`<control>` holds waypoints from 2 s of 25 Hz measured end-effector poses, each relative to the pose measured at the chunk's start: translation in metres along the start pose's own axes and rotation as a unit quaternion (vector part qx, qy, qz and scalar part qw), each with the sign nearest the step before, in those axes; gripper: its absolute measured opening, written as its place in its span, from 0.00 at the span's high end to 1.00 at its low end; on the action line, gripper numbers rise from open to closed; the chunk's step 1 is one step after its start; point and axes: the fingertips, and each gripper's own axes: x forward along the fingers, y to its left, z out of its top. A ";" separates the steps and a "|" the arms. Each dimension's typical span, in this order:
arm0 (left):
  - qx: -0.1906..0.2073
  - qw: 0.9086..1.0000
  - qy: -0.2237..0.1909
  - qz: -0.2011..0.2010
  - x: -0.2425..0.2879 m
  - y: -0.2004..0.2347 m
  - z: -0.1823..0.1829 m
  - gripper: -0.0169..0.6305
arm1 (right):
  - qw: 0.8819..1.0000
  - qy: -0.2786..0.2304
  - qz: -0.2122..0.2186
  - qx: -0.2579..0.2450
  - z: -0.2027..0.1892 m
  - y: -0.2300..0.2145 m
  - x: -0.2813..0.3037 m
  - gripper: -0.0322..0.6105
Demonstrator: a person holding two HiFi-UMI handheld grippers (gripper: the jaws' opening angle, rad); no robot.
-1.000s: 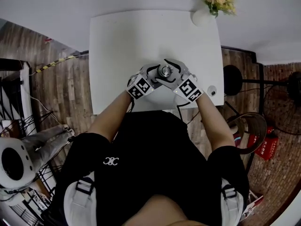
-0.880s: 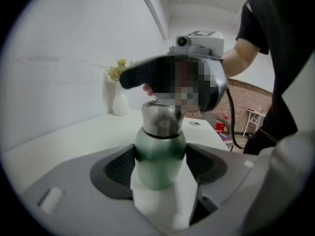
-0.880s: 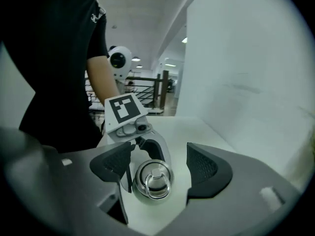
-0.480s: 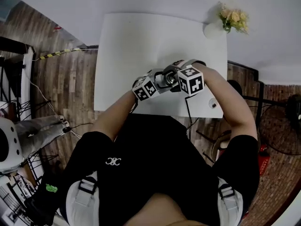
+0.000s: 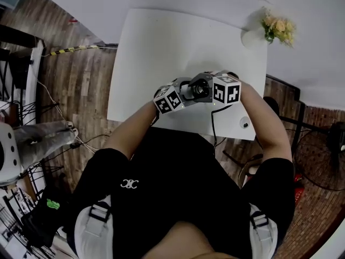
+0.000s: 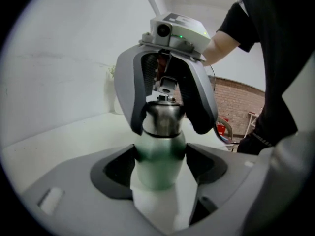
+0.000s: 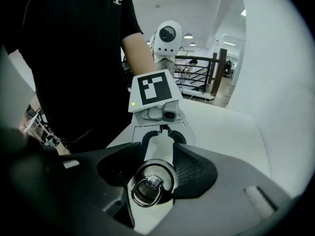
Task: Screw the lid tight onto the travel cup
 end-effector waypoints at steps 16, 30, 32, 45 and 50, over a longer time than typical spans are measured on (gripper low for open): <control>-0.002 1.000 0.005 0.029 0.001 -0.001 -0.003 0.39 | 0.886 -0.242 -0.371 0.136 0.015 -0.038 -0.035 0.67; -0.003 0.999 0.012 0.037 0.001 -0.002 -0.004 0.39 | 0.786 -0.253 -0.523 0.212 0.006 -0.050 -0.054 0.71; -0.004 0.999 0.012 0.037 0.001 -0.002 -0.004 0.39 | 0.778 -0.250 -0.533 0.219 0.005 -0.051 -0.055 0.71; -0.011 0.999 0.006 0.045 0.001 0.000 -0.005 0.39 | 0.710 -0.255 -0.604 0.257 -0.007 -0.055 -0.064 0.71; -0.024 0.998 0.010 0.049 0.000 0.001 -0.005 0.39 | 0.708 -0.275 -0.575 0.305 -0.014 -0.055 -0.064 0.70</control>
